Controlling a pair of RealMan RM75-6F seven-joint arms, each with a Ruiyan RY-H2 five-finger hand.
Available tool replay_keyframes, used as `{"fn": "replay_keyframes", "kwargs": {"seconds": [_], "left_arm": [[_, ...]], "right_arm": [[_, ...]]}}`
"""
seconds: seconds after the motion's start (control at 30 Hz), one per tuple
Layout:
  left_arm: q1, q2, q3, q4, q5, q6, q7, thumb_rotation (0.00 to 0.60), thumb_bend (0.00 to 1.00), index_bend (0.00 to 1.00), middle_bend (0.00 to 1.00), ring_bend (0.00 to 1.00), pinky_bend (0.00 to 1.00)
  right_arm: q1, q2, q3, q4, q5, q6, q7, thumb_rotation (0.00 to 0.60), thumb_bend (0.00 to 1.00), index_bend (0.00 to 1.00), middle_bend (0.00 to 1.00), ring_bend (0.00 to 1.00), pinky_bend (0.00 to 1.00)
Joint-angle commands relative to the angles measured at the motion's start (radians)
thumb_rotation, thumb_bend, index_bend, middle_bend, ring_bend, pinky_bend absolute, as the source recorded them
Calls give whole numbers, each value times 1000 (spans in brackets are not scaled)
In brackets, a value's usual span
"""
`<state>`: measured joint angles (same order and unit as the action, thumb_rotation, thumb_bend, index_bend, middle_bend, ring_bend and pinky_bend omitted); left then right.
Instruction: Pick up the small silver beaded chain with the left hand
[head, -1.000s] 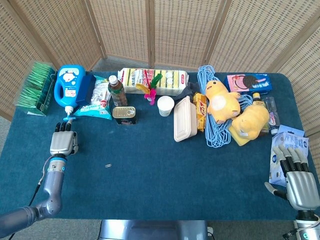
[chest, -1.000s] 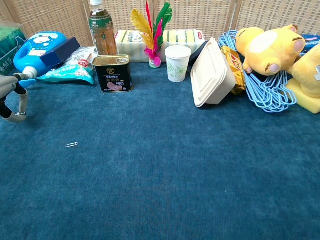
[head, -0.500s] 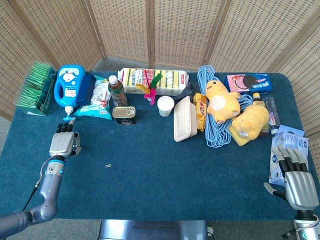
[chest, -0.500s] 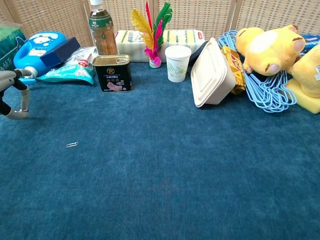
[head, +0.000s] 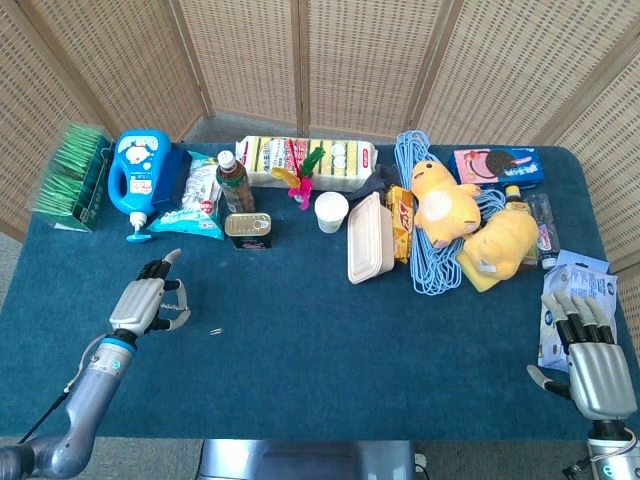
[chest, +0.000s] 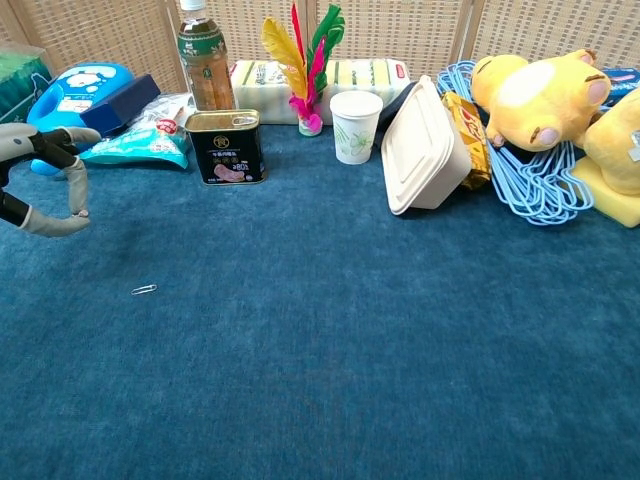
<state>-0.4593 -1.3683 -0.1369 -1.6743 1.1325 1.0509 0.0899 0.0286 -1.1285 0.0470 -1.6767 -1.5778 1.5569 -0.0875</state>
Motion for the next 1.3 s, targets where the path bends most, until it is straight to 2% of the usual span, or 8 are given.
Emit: {"fn": "replay_keyframes", "kwargs": {"seconds": [0.03, 0.13, 0.3, 0.5, 0.97, 1.3], "left_arm": [[27, 46, 37, -41, 128, -41, -204, 600, 572, 603, 0, 0, 0], [29, 42, 54, -2, 223, -67, -408, 600, 571, 603, 0, 0, 0], [28, 11, 99, 81, 359, -53, -646, 600, 571, 603, 0, 0, 0], [19, -34, 131, 162, 444, -14, -812, 600, 566, 603, 0, 0, 0], [17, -73, 154, 262, 488, 84, -1014, 600, 559, 603, 0, 0, 0], [13, -156, 156, 356, 488, 129, -1119, 600, 559, 603, 0, 0, 0]], "right_arm": [[1, -2, -1, 1, 1, -2, -3, 600, 0, 0, 0, 0, 0], [1, -4, -1, 2, 1, -3, -5, 600, 0, 0, 0, 0, 0], [2, -7, 0, 5, 5, -6, -9, 600, 0, 0, 0, 0, 0], [4, -11, -1, 8, 7, -11, -13, 600, 0, 0, 0, 0, 0], [7, -15, -2, 12, 11, -18, -20, 600, 0, 0, 0, 0, 0], [9, -23, -4, 15, 15, -24, -34, 600, 0, 0, 0, 0, 0]]}}
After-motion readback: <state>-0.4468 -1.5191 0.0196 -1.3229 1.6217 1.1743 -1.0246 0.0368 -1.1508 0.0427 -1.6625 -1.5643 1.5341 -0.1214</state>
